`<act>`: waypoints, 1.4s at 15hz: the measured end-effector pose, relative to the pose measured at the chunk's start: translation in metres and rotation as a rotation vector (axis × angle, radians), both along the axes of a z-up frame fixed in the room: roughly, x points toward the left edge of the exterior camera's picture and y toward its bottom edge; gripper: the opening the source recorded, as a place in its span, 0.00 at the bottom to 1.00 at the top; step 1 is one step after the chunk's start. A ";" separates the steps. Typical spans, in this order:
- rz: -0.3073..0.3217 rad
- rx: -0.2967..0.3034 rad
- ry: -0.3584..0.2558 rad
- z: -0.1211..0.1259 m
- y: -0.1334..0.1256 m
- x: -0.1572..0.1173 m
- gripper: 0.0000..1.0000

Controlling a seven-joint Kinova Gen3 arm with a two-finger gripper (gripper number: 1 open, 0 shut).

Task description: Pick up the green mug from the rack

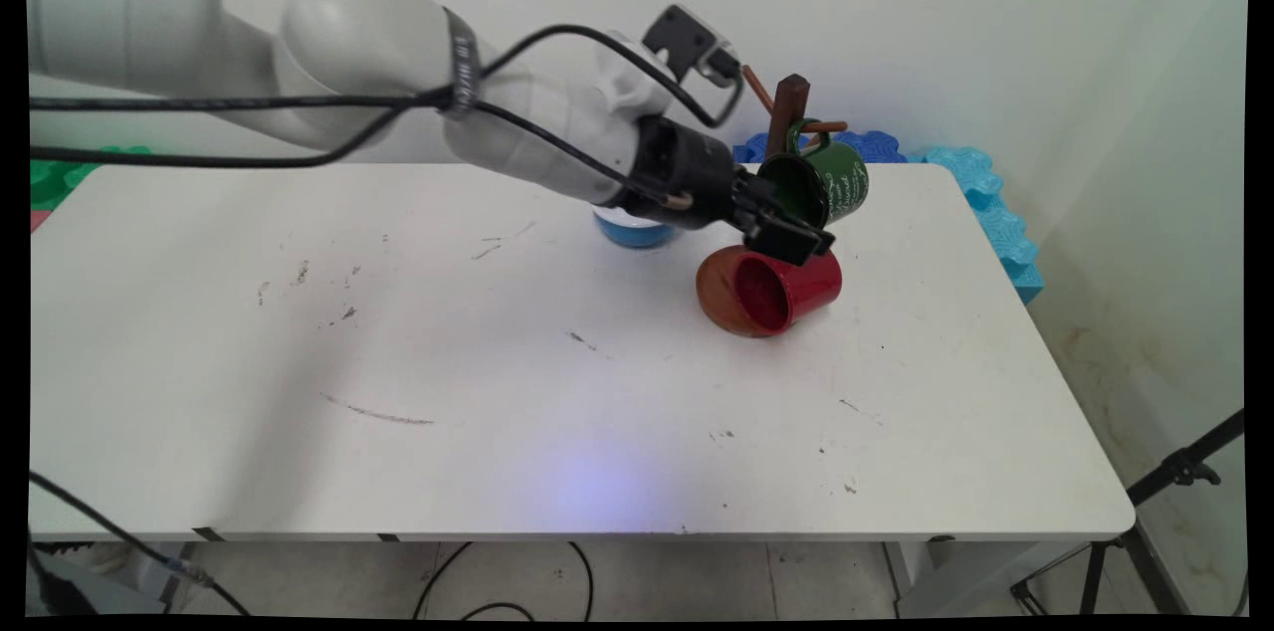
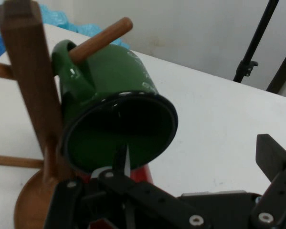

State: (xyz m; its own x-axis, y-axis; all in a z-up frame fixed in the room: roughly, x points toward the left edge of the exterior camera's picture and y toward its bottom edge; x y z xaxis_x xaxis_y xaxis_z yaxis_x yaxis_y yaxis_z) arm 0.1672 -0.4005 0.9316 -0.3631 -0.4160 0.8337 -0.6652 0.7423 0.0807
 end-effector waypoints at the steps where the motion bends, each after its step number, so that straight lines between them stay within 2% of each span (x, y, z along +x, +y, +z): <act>1: 0.002 -0.002 0.002 -0.003 -0.001 -0.005 1.00; 9: 0.019 -0.024 0.018 -0.022 -0.016 -0.035 1.00; 20: 0.039 -0.037 0.037 -0.048 -0.026 -0.044 1.00; 21: 0.040 -0.039 0.041 -0.049 -0.027 -0.045 0.00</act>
State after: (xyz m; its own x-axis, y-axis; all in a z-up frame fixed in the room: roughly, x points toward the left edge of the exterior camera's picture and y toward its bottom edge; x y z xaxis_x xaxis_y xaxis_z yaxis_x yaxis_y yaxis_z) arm 0.1226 -0.4275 0.8822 -0.3119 -0.3969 0.8632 -0.6914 0.7180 0.0803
